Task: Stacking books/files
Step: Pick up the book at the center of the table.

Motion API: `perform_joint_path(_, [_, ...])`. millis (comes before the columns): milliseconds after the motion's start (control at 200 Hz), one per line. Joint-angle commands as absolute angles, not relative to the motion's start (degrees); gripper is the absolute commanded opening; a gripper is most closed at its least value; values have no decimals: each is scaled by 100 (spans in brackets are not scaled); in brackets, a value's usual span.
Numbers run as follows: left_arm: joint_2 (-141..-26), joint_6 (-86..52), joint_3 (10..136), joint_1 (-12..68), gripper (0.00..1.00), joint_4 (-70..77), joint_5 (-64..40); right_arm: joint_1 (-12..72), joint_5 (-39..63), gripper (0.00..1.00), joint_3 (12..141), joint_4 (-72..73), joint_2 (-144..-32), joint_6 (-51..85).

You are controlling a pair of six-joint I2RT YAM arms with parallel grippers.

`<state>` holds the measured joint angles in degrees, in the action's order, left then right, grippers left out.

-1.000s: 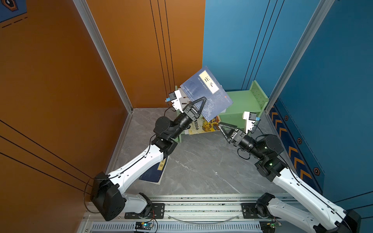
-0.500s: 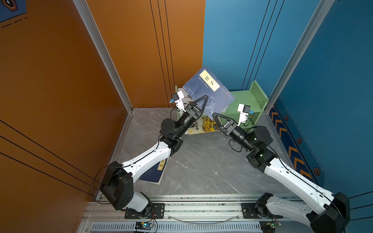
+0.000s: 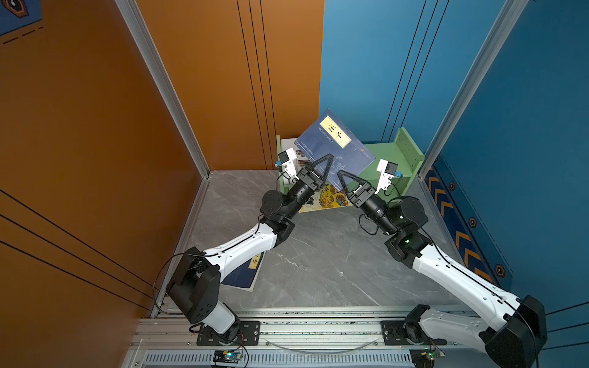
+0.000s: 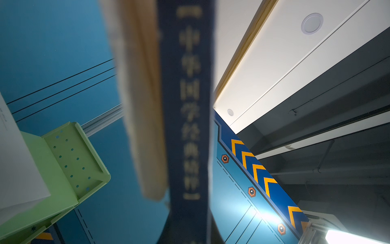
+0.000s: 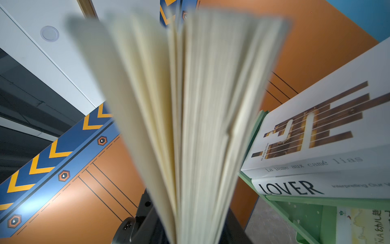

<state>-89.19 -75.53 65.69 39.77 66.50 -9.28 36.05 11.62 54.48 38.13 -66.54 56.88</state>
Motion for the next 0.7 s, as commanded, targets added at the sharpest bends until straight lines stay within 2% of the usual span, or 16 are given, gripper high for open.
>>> perform_joint_path(0, [-8919,-7622,6759,4052,3,7138,-801,3672,1063,29,5657,4021,-6662,5732])
perform_joint_path(110, [-8944,-7629,6809,4078,6,7142,-861,3731,1169,26,5749,3824,-6686,5618])
perform_joint_path(245, [-8916,-7640,6747,4088,12,7143,-899,3757,1199,15,5844,3620,-6662,5556])
perform_joint_path(381, [-8820,-7584,6546,4058,27,7134,-901,3759,1281,12,6004,3132,-6599,5387])
perform_joint_path(451, [-8735,-7577,6396,4011,34,7112,-888,3740,1296,7,6029,2915,-6529,5306])
perform_joint_path(561, [-8553,-7502,6220,3879,50,6806,-1127,3620,1572,9,6087,2484,-6347,5131])
perform_joint_path(696, [-8191,-7257,5967,3728,64,6114,-1569,3360,1762,5,5945,1857,-5834,4983])
